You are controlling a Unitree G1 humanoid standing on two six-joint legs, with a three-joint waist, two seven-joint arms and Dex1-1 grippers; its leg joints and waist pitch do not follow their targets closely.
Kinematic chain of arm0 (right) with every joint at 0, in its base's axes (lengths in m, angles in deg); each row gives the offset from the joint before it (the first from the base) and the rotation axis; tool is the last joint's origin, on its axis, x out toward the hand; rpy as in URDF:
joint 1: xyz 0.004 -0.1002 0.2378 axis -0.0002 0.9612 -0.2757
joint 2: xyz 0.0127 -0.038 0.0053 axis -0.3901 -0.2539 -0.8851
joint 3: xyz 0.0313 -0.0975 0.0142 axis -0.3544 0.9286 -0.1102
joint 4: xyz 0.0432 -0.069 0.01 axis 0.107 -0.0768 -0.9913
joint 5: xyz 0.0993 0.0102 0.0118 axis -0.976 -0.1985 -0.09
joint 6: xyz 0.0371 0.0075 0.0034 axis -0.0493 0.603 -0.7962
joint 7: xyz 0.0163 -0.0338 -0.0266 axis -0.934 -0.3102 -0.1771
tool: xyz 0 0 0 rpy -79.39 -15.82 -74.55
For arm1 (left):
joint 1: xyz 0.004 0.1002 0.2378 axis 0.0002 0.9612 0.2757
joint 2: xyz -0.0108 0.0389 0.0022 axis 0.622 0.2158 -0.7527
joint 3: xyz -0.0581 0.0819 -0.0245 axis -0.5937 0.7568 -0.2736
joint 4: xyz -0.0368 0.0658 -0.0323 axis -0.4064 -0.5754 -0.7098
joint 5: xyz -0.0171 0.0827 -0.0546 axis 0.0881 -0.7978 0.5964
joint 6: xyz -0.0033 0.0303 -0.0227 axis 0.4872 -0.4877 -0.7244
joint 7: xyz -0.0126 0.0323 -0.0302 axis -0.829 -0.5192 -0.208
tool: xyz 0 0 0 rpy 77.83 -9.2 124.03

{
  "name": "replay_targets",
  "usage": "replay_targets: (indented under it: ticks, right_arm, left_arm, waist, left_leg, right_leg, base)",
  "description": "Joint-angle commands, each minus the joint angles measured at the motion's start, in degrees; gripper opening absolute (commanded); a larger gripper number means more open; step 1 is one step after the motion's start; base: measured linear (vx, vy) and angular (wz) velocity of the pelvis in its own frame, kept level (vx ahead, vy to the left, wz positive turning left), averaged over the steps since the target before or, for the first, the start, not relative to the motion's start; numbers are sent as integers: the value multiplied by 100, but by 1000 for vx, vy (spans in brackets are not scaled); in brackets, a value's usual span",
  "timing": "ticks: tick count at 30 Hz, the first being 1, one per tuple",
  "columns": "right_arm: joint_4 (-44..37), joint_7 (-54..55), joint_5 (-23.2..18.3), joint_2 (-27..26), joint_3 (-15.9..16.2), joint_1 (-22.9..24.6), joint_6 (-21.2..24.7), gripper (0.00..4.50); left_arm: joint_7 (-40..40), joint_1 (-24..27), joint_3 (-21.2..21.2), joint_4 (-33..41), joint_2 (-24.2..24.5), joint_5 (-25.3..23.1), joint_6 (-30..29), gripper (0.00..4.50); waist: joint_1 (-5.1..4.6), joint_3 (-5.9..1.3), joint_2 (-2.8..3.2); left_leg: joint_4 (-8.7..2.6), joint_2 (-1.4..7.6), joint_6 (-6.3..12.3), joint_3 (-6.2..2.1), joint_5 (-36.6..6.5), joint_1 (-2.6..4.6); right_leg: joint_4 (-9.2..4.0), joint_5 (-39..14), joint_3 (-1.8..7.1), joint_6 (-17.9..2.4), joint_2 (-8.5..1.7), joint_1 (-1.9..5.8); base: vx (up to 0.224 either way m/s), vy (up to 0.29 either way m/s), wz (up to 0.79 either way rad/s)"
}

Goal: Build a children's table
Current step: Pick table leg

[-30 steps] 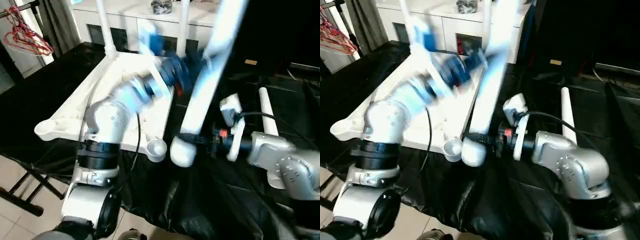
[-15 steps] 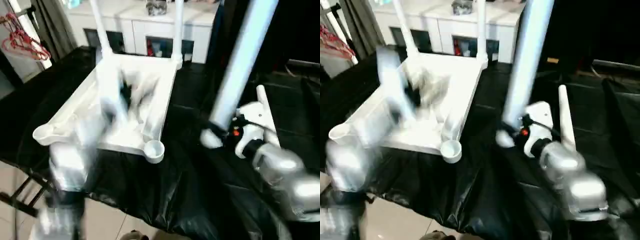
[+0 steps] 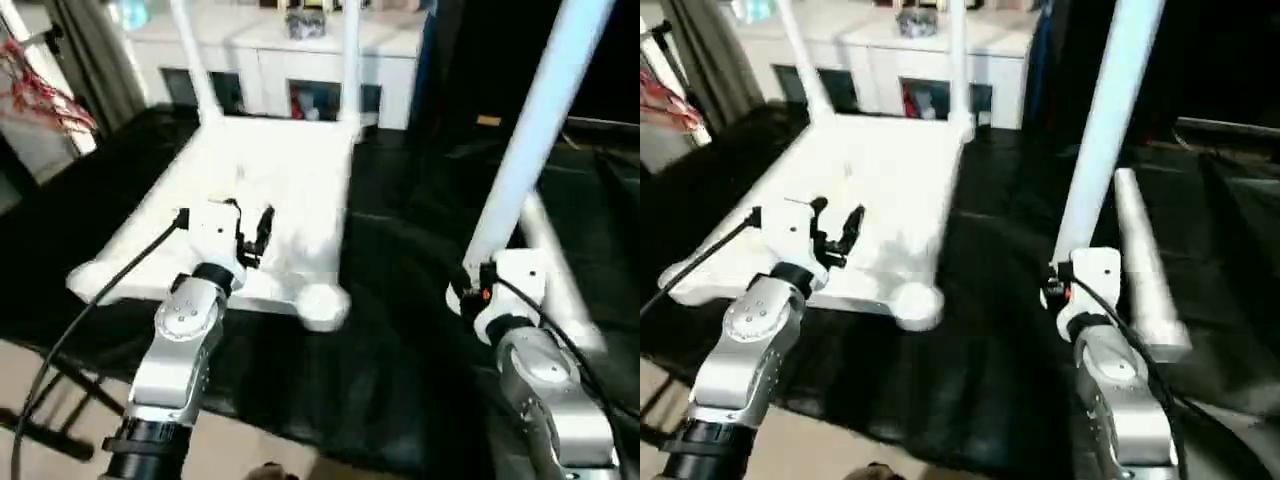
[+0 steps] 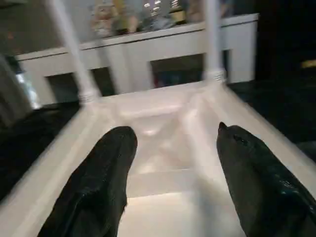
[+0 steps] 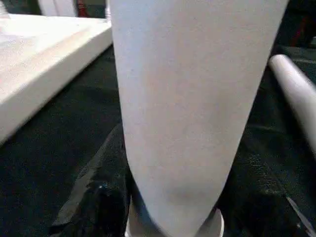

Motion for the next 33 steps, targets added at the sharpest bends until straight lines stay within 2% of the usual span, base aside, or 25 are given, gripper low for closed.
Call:
replay_targets:
  ticks: [1,2,3,4,5,6,7,8,9,10,11,12,13,14,15,16,17,18,19,24,26,27,28,29,33]
  right_arm:
    - [38,41,-64,-31,-127,-23,-160,193]
    - [66,20,-93,-45,-152,-27,-182,193]
    - [61,-4,-133,-63,-164,-20,-155,193]
    - [53,1,-115,-65,-161,-13,-146,193]
    - [51,3,-108,-65,-160,-11,-145,193]
    - [48,-12,-83,-55,-138,-2,-148,193]
    - [24,-40,-93,-56,-126,13,-121,193]
    - [-20,-81,-147,-78,-141,38,-67,193]
    - [-50,-125,-160,-64,-134,62,-62,193]
    - [-57,-165,-143,-52,-122,81,-80,193]
    - [-53,-194,-125,-41,-110,90,-101,193]
    - [-44,-242,-127,-28,-87,103,-126,193]
    - [-39,-259,-130,-26,-80,106,-135,193]
    - [-67,-365,-149,-7,-26,111,-187,193]
    - [-73,-375,-152,-5,-20,111,-189,193]
    - [-74,-379,-153,-5,-19,110,-190,193]
    - [-94,-420,-167,5,-4,102,-198,193]
    - [-110,-488,-196,21,17,57,-200,193]
    - [-87,-512,-185,35,37,24,-205,193]
    - [19,-735,-291,77,49,-92,-240,193]
    - [62,-949,-317,179,82,-202,-277,192]
    - [62,-949,-317,179,82,-202,-277,192]
    - [113,-1043,-287,240,103,-273,-297,192]
    - [147,-1097,-278,292,102,-310,-298,192]
    - [183,-1373,-348,507,60,-435,-268,192]
  left_arm:
    - [-64,-70,-49,21,19,-69,-11,305]
    - [-57,-67,-42,31,23,-84,-40,305]
    - [-45,-42,-32,39,23,-90,-63,305]
    - [-39,-17,-18,39,23,-120,-33,305]
    - [-38,-10,-14,38,23,-129,-23,305]
    - [-20,24,-21,32,-1,-104,39,305]
    - [1,43,-21,41,-11,-81,40,305]
    - [-6,60,-18,63,-25,-54,-20,305]
    - [-9,65,-30,93,-43,-8,-92,305]
    - [-12,64,-31,111,-40,-11,-106,305]
    - [-11,60,-33,116,-37,-14,-105,305]
    - [1,67,-26,114,-35,-26,-90,305]
    - [5,69,-22,112,-34,-32,-83,305]
    - [77,99,39,94,-2,-91,-4,305]
    - [85,103,46,93,2,-97,8,305]
    - [88,104,49,92,3,-99,11,305]
    - [114,117,76,93,8,-114,45,305]
    - [137,136,94,150,-25,-77,4,305]
    - [170,156,105,203,-38,-40,-83,305]
    - [1273,295,396,395,232,448,-109,305]
    - [2262,174,763,214,644,628,-375,322]
    - [2262,174,763,214,644,628,-375,332]
    - [2840,89,987,71,894,661,-467,332]
    - [3043,17,1102,-85,1034,534,-369,339]
    - [3736,-301,1371,-715,1521,140,-47,374]
  waist:
    - [-184,-303,69]
    - [-149,-302,21]
    - [-125,-270,-71]
    - [-162,-338,-1]
    - [-225,-311,-43]
    - [-330,-338,22]
    - [-341,-335,45]
    - [-384,-341,8]
    - [-383,-350,-35]
    - [-353,-357,-146]
    - [-272,-335,-219]
    - [-98,-300,-286]
    - [-75,-282,-302]
    - [-49,-244,-259]
    - [-61,-253,-204]
    - [-92,-282,-129]
    - [-95,-294,-120]
    - [-103,-302,-181]
    - [-86,-303,-168]
    - [4,-318,-244]
    - [36,-330,-243]
    - [40,-318,-225]
    - [25,-307,-270]
    - [51,-307,-240]
    - [60,-288,-278]
  left_leg:
    - [-1048,709,-472,42,-2810,536]
    - [-1136,902,-1276,85,-2553,416]
    - [-1305,814,-1302,-185,-2696,173]
    - [-1227,744,-1972,-213,-2781,395]
    - [-1251,842,-2089,-253,-2952,408]
    - [-1450,1206,-1899,-566,-2934,439]
    - [-1496,1302,-1679,-608,-2824,425]
    - [-1350,1210,-850,-526,-2316,411]
    - [-1249,1101,-663,-499,-2213,384]
    - [-880,578,-440,-230,-2126,197]
    - [-615,309,-249,-130,-1681,28]
    - [-360,314,128,-206,-866,41]
    - [-348,333,245,-251,-573,-26]
    - [-494,334,262,-303,-382,-120]
    - [-636,444,183,-348,-752,-37]
    - [-726,544,81,-415,-1156,3]
    - [-750,599,44,-444,-1325,53]
    - [-781,633,19,-452,-1469,78]
    - [-769,615,29,-414,-1461,91]
    - [-727,607,284,-337,-878,98]
    - [-721,604,313,-319,-801,124]
    - [-728,603,306,-313,-778,133]
    - [-737,610,304,-305,-776,140]
    - [-737,604,252,-296,-835,156]
    - [-755,594,111,-287,-1013,178]
  right_leg:
    - [265,-768,-465,-376,342,-284]
    - [211,-89,-452,-343,218,-163]
    - [208,198,-491,-338,154,69]
    - [12,271,-393,-505,115,-65]
    - [3,44,-376,-541,183,-68]
    - [123,15,-427,-448,207,-15]
    - [193,52,-436,-339,217,-29]
    - [101,63,-358,-197,54,37]
    - [-2,95,-293,-265,-30,80]
    - [-424,110,-152,-658,-280,196]
    - [-544,-112,-73,-732,-507,273]
    - [-710,-1241,45,-512,-813,309]
    - [-705,-1695,50,-378,-813,354]
    - [-696,-2448,-126,-191,-583,364]
    - [-688,-2600,-218,-219,-400,298]
    - [-601,-2342,-271,-311,-283,287]
    - [-582,-2084,-259,-379,-273,269]
    - [-514,-1501,-242,-581,-278,273]
    - [-489,-1114,-219,-772,-315,270]
    - [-410,-390,-200,-1072,-351,286]
    - [-373,-317,-198,-1125,-349,274]
    - [-364,-305,-198,-1113,-324,260]
    - [-372,-295,-195,-1111,-321,258]
    - [-365,-403,-185,-1107,-334,256]
    - [-408,-713,-159,-994,-353,270]
  base:
    - [-10,252,-41]
    - [-41,208,-45]
    - [-41,208,-45]
    - [-45,156,-14]
    - [-28,89,15]
    - [-28,89,15]
    - [0,0,0]
    - [0,0,0]
    - [0,0,0]
    - [-32,-84,-8]
    - [-42,-99,-10]
    - [-42,-99,-10]
    - [-32,-80,-21]
    - [-20,-41,-24]
    - [-20,-41,-24]
    - [0,0,0]
    - [0,0,0]
    - [0,0,0]
    - [0,0,0]
    - [0,0,0]
    - [0,0,0]
    - [0,0,0]
    - [0,0,0]
    - [0,0,0]
    - [0,0,0]
